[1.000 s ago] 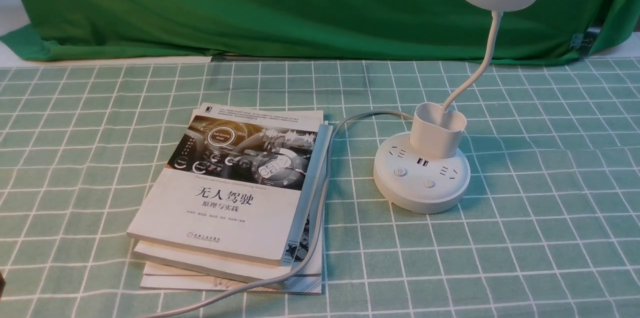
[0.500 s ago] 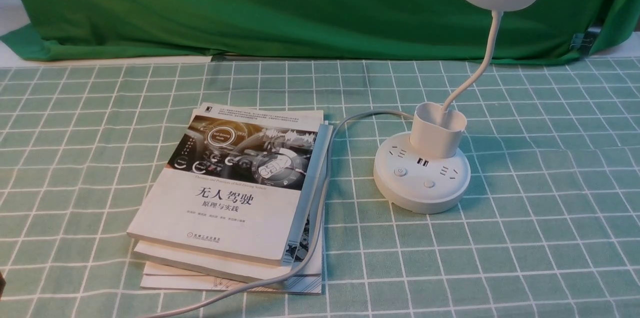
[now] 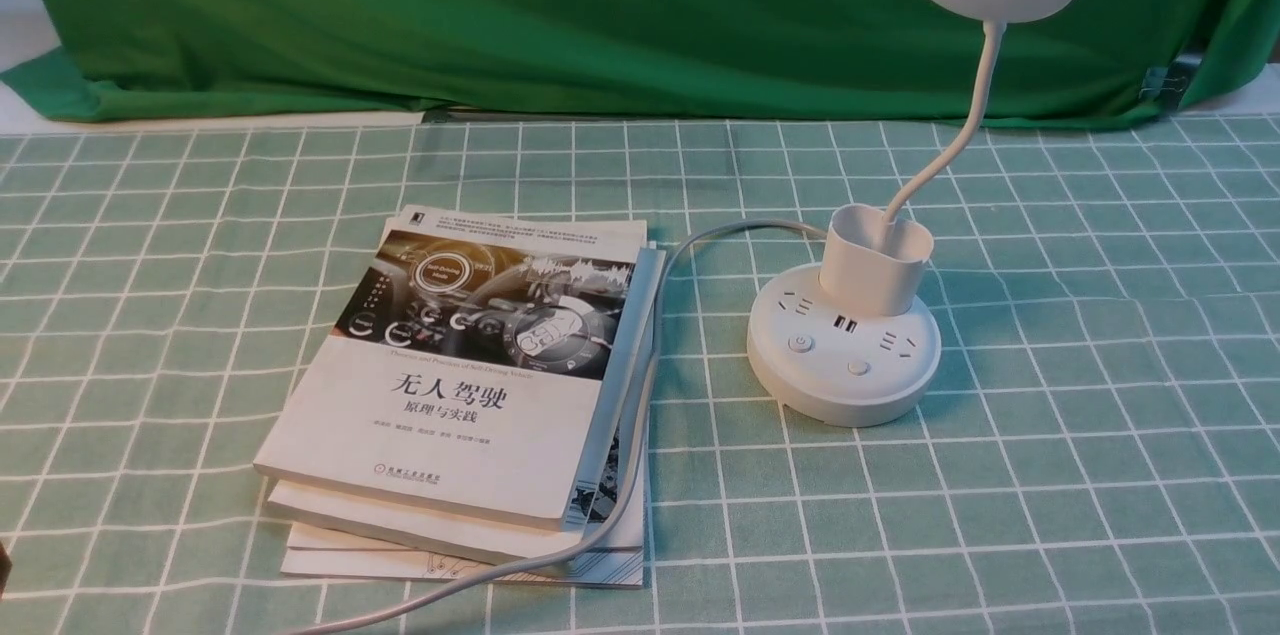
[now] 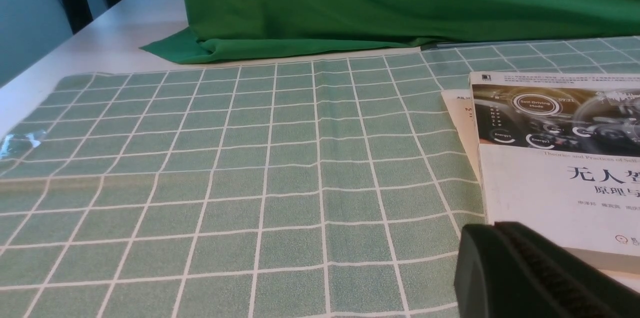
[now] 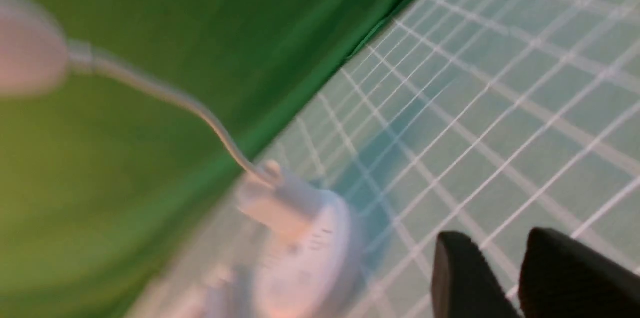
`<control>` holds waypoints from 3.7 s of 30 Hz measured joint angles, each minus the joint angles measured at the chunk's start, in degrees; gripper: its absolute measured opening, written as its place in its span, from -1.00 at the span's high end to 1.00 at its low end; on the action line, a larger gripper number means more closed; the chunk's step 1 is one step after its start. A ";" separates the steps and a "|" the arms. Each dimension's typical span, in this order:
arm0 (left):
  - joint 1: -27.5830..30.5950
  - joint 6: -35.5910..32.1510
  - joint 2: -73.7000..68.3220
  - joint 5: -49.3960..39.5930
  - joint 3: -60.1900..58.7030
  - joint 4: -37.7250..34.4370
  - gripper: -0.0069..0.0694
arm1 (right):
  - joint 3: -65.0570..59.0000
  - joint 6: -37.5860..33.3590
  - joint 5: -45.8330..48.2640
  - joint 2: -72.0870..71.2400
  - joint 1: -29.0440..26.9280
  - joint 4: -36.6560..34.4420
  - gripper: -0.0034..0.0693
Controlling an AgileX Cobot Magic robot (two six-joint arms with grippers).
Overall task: Turn on the table lamp.
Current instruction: 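Press the button on the base of the white desk lamp with the right gripper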
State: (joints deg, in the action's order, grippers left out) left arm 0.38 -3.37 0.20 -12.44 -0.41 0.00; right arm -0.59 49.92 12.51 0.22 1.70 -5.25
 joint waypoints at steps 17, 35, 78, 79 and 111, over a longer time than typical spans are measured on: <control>0.00 0.00 0.00 0.00 0.00 0.00 0.76 | 1.06 -8.24 -5.64 0.16 0.00 0.18 0.26; 0.00 0.00 0.00 0.00 0.00 0.00 0.76 | 54.83 -65.62 33.01 48.54 6.05 -2.58 0.83; 0.00 0.00 0.00 0.00 0.00 0.00 0.76 | 57.69 -67.49 4.62 98.14 21.78 -11.02 0.83; 0.00 0.00 0.00 0.00 0.00 0.00 0.76 | 57.69 -67.55 4.33 98.42 21.78 -11.09 0.83; 0.00 0.00 0.00 0.00 0.00 0.00 0.76 | 57.76 -68.99 -3.98 103.74 23.04 -12.98 0.83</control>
State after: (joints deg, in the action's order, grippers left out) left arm 0.38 -3.37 0.20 -12.44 -0.41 0.00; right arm 57.17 -19.06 8.53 103.96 24.75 -18.23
